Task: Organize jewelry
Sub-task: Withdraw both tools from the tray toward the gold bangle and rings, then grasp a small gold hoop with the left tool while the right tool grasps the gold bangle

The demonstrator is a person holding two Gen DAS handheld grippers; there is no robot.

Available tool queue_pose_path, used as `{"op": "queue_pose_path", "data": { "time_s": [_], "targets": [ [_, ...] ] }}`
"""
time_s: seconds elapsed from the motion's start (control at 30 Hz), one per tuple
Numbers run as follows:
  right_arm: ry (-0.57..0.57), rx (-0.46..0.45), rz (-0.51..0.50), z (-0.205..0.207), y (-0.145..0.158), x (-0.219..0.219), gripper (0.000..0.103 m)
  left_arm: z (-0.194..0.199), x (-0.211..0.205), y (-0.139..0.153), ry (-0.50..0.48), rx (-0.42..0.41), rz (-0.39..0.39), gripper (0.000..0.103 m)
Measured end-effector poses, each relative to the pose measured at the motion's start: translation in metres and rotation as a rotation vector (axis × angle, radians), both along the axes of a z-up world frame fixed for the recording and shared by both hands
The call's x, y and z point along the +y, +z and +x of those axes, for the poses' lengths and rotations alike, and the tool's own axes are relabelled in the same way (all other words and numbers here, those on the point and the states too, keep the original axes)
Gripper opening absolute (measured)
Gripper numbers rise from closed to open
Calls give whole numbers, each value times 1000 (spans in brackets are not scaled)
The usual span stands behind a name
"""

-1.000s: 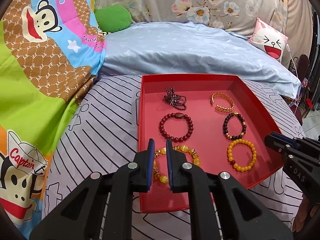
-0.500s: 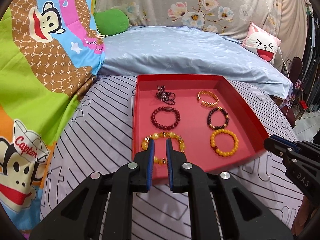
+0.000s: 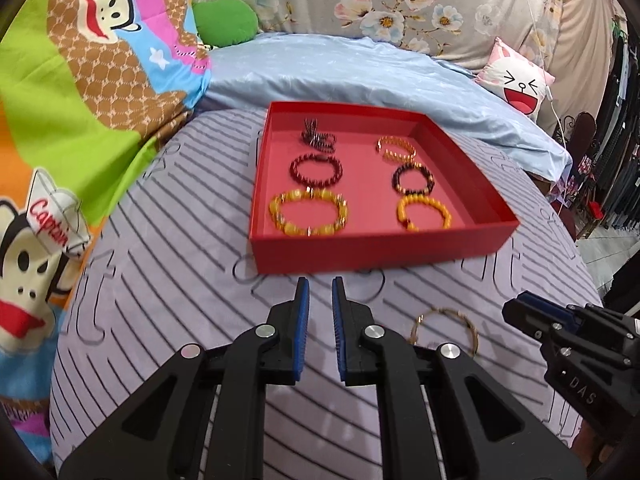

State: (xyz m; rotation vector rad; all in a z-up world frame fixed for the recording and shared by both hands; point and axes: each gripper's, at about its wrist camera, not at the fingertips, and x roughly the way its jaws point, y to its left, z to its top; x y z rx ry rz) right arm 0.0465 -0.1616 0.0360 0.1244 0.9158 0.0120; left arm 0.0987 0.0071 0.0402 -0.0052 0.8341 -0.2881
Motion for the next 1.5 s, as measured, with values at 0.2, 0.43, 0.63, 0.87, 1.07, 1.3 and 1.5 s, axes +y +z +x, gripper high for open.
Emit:
{"op": "queue_pose_path", "data": {
  "time_s": [0.2,0.43,0.63,0.87,1.07,1.3,1.5],
  "targets": [
    [9,25,11,-14,-14,9,19,-19,6,-15,8,37,-18,11],
    [8,41,22,-18,-23,12,20,-33,12,-26,2,73,-45,11],
    [-1,41,19,-12,-26,13,19,-42,8,-27,-15,78,-58,23],
    [-13,40,13,-12,-26,9,19,-49,-12,-31,-76,85,-60,33],
    [-26,44,25,-10,-26,1,20,-50,-23,-36,-113,100,-58,34],
    [-11,55,13,4,-32,8,19,-49,-28,-40,-115,105,-38,34],
    [1,50,-47,5,-36,13,13,-49,-24,-41,-103,105,-39,34]
  ]
}}
